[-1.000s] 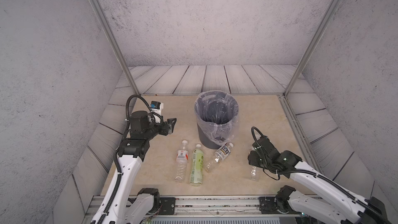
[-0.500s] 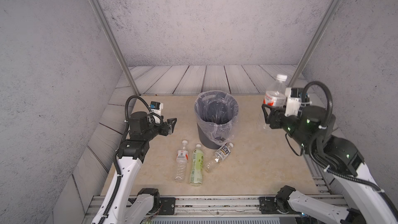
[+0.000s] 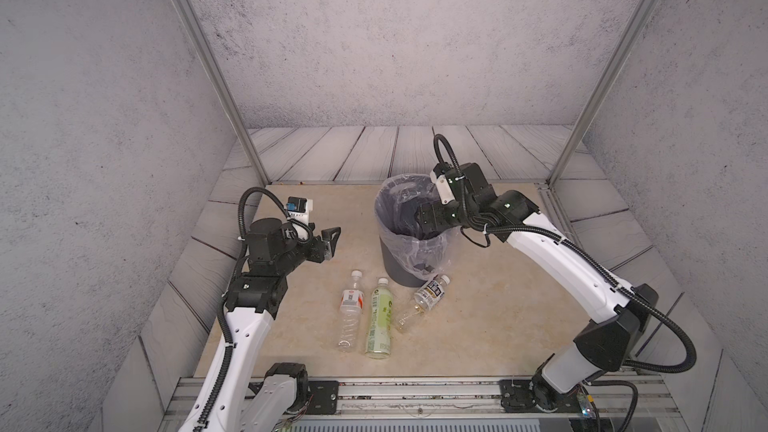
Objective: Throw the plastic bottles in the bin
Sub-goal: Throw the plastic bottle into the trash bin, then move the plastic bottle to the bottom-center of the table.
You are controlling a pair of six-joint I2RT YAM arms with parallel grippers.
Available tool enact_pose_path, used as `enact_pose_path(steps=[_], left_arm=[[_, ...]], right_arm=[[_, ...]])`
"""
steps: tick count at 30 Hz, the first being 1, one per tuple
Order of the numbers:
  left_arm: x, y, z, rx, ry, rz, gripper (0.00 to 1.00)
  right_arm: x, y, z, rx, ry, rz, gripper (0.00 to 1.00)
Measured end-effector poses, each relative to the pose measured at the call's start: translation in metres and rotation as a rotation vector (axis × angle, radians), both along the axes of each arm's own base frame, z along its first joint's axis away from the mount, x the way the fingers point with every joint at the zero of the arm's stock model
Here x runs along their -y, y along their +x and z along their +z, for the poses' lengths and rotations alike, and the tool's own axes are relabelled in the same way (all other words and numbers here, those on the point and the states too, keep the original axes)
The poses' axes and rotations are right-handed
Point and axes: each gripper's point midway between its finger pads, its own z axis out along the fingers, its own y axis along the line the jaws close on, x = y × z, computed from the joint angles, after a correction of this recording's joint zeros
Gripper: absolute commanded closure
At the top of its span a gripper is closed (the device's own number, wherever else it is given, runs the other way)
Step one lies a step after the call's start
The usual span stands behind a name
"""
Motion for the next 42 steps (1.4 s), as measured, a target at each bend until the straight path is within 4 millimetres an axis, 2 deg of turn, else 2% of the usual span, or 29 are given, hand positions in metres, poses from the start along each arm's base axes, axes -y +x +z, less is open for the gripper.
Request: enact_pose_path(steps=[3, 6, 7, 9, 12, 14, 16, 19, 22, 28, 31, 35, 42], left_arm=[[0.001, 0.000, -0.001, -0.007, -0.004, -0.006, 0.21], [0.002, 0.000, -0.001, -0.008, -0.008, -0.010, 0.21], [0.002, 0.000, -0.001, -0.009, -0.010, -0.011, 0.21], [0.002, 0.000, -0.001, -0.009, -0.011, -0.012, 0.21], [0.003, 0.000, -0.001, -0.011, -0.015, -0.013, 0.21], [0.003, 0.000, -0.001, -0.012, -0.017, -0.013, 0.21], [0.003, 0.000, -0.001, -0.012, -0.018, -0.013, 0.21], [0.004, 0.000, 0.000, -0.012, -0.023, -0.017, 0.21], [0.005, 0.000, -0.001, -0.014, -0.029, -0.023, 0.21], [0.006, 0.001, -0.002, -0.021, -0.030, -0.026, 0.21], [0.006, 0.001, -0.003, -0.021, -0.030, -0.027, 0.21], [0.006, 0.001, -0.003, -0.022, -0.031, -0.027, 0.21], [0.006, 0.001, -0.002, -0.023, -0.034, -0.030, 0.21]], right_arm=[[0.029, -0.019, 0.046, 0.116, 0.045, -0.049, 0.00], [0.065, -0.047, 0.091, 0.252, 0.108, -0.106, 0.00], [0.076, -0.056, 0.098, 0.279, 0.118, -0.125, 0.00], [0.093, -0.069, 0.098, 0.300, 0.120, -0.156, 0.00], [0.113, -0.082, 0.077, 0.277, 0.093, -0.207, 0.00], [0.121, -0.089, 0.052, 0.230, 0.068, -0.233, 0.00], [0.126, -0.095, 0.019, 0.162, 0.040, -0.246, 0.00], [0.126, -0.110, -0.036, 0.037, 0.029, -0.241, 0.00], [0.124, -0.130, -0.079, -0.078, 0.084, -0.244, 0.00], [0.114, -0.157, -0.153, -0.297, 0.226, -0.325, 0.00], [0.107, -0.165, -0.172, -0.362, 0.274, -0.363, 0.00], [0.092, -0.164, -0.176, -0.394, 0.322, -0.385, 0.00], [0.042, -0.159, -0.193, -0.458, 0.262, -0.363, 0.00]])
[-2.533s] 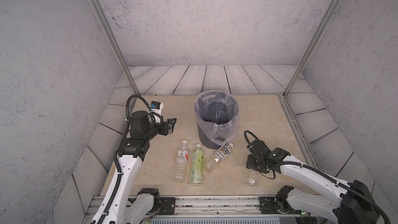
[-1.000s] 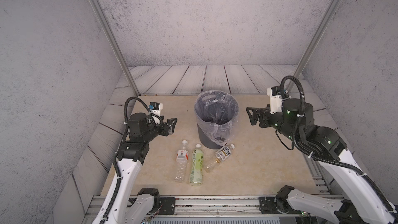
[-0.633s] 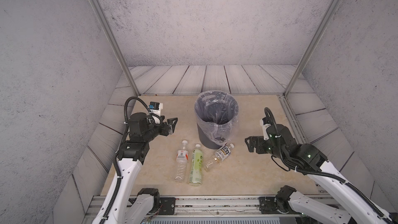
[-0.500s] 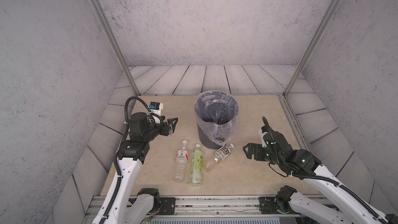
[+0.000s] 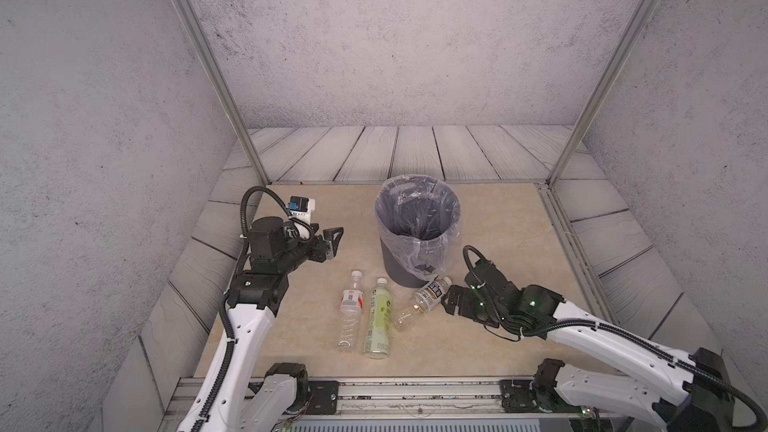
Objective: Throw the plastic bottles in the bin
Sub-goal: Move the plastic bottle to the bottom-center of the table.
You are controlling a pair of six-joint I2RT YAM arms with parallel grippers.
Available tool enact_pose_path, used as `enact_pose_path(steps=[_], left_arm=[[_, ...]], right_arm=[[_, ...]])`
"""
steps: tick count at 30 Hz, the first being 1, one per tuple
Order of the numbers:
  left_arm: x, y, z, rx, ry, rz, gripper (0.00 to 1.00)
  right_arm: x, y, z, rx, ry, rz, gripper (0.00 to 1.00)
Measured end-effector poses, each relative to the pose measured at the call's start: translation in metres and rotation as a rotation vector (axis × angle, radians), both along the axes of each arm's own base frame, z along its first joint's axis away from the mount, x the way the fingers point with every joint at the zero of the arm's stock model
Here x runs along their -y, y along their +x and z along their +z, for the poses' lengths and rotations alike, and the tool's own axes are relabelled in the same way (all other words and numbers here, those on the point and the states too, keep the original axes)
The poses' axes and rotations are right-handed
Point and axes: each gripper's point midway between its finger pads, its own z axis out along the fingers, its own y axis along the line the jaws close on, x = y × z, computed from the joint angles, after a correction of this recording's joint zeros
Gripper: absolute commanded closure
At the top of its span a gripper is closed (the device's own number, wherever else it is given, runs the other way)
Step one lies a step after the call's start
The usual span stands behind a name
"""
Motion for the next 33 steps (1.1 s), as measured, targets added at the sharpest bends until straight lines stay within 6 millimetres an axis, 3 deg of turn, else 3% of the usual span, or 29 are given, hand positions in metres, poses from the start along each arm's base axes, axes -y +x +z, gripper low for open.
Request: enact_pose_path(steps=[5, 13, 24, 33], left_arm=[[0.000, 0.000, 0.000, -0.001, -0.003, -0.002, 0.21], [0.001, 0.000, 0.000, -0.002, -0.006, -0.001, 0.21], [0.001, 0.000, 0.000, -0.003, -0.006, -0.002, 0.22], [0.001, -0.001, 0.000, -0.003, -0.007, -0.004, 0.22]], right_arm=[[-0.019, 0.005, -0.014, -0.018, -0.005, -0.013, 0.00], [-0.050, 0.025, 0.005, 0.051, 0.063, -0.028, 0.00], [-0.065, 0.027, -0.028, 0.026, -0.030, -0.022, 0.00], [-0.071, 0.041, -0.031, 0.044, -0.066, -0.064, 0.00]])
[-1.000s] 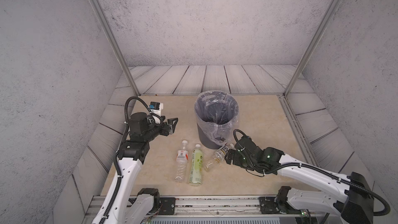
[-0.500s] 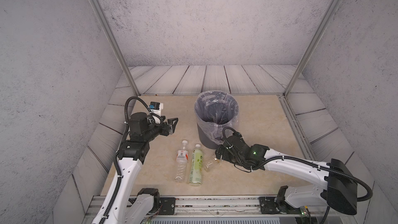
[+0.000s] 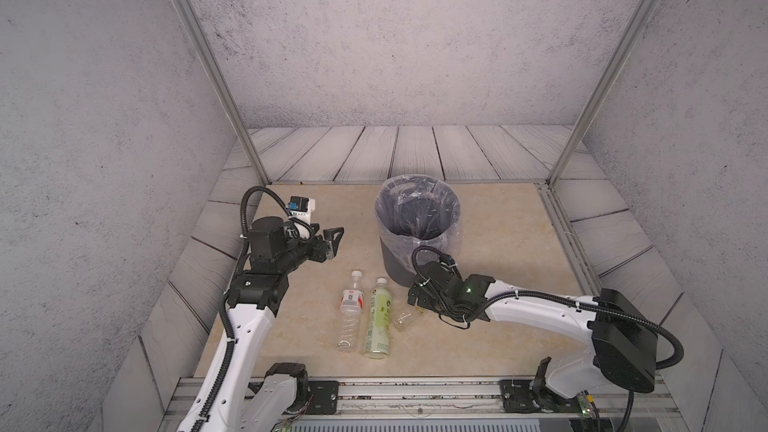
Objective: Throw the plastic bottles in the bin
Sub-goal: Move the plastic bottle to the bottom-center of the table.
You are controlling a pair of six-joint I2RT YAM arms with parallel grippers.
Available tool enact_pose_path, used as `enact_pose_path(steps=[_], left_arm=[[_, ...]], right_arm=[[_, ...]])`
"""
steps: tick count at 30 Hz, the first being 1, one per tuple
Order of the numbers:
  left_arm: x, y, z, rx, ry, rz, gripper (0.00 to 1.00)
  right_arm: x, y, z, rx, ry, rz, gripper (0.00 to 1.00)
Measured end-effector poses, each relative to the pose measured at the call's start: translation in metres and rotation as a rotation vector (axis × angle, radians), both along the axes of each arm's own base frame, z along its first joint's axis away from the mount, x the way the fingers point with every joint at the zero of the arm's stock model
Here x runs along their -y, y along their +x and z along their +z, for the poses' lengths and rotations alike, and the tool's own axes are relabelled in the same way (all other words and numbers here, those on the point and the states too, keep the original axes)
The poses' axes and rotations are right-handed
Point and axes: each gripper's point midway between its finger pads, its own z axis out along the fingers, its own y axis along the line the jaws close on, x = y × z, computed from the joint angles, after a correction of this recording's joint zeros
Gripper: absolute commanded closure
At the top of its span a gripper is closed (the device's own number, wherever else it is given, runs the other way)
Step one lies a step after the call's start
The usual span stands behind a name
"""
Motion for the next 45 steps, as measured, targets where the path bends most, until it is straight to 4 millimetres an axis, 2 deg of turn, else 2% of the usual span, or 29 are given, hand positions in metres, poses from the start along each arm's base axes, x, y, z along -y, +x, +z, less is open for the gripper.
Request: enact_pose_path(steps=[8, 15, 20, 27, 29, 35, 38, 45], left_arm=[[0.000, 0.000, 0.000, 0.000, 0.000, 0.000, 0.22], [0.000, 0.000, 0.000, 0.000, 0.000, -0.001, 0.22], [0.000, 0.000, 0.000, 0.000, 0.000, -0.001, 0.22], [0.000, 0.000, 0.000, 0.000, 0.000, -0.001, 0.22], [0.000, 0.000, 0.000, 0.000, 0.000, -0.001, 0.22], [0.001, 0.000, 0.000, 0.000, -0.001, -0.004, 0.22], [0.001, -0.001, 0.001, 0.002, -0.001, -0.004, 0.22], [0.000, -0.001, 0.001, 0.004, -0.001, -0.003, 0.22]], right_arm=[[0.009, -0.002, -0.025, -0.039, -0.090, -0.015, 0.00], [0.016, -0.008, -0.035, -0.058, -0.109, -0.028, 0.01], [0.044, -0.023, -0.042, -0.076, -0.147, -0.053, 0.02], [0.082, -0.039, -0.040, -0.070, -0.183, -0.071, 0.05], [0.086, -0.037, -0.034, -0.058, -0.190, -0.056, 0.05], [0.095, -0.011, -0.022, -0.046, -0.234, 0.008, 0.07], [0.098, -0.006, -0.027, -0.066, -0.274, 0.053, 0.10], [0.095, -0.011, -0.052, -0.132, -0.354, 0.173, 0.26]])
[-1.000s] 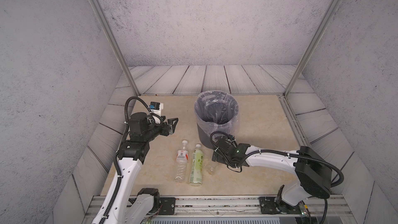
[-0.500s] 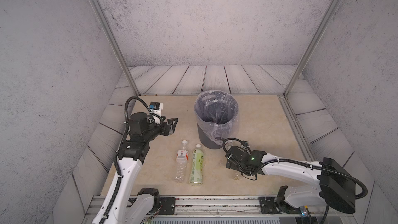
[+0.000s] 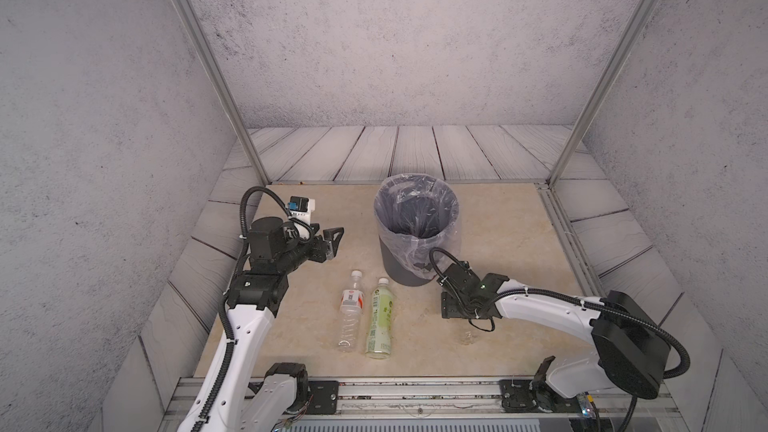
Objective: Throw the plastic bottles in the bin
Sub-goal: Pick up the plastic bottle from the bottom-center of the table.
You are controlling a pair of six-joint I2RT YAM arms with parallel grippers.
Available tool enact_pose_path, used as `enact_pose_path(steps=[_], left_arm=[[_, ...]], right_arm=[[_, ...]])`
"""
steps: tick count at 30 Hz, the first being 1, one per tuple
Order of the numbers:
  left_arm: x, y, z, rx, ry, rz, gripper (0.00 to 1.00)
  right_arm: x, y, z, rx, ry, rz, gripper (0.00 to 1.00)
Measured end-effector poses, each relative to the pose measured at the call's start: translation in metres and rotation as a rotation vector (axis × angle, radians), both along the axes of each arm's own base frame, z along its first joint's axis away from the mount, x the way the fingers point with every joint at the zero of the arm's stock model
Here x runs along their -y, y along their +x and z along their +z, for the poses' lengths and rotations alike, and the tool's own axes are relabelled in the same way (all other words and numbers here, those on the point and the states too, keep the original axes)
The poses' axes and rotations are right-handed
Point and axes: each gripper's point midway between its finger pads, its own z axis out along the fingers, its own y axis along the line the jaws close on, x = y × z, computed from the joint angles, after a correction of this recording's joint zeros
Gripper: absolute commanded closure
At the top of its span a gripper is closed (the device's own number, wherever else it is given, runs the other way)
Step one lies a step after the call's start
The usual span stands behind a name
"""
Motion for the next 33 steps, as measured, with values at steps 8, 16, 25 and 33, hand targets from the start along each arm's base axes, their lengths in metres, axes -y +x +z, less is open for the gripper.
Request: enact_pose_path(steps=[8, 16, 25, 33], left_arm=[[0.000, 0.000, 0.000, 0.000, 0.000, 0.000, 0.22], [0.000, 0.000, 0.000, 0.000, 0.000, 0.000, 0.22], [0.000, 0.000, 0.000, -0.001, 0.000, 0.000, 0.22], [0.000, 0.000, 0.000, -0.001, 0.000, 0.000, 0.22]], right_arm=[[-0.001, -0.004, -0.005, -0.019, 0.003, 0.014, 0.37], [0.017, -0.015, 0.024, 0.071, 0.072, 0.005, 0.37], [0.042, -0.020, 0.095, 0.306, 0.190, 0.010, 0.37], [0.063, -0.016, 0.229, 0.646, 0.265, 0.075, 0.36]])
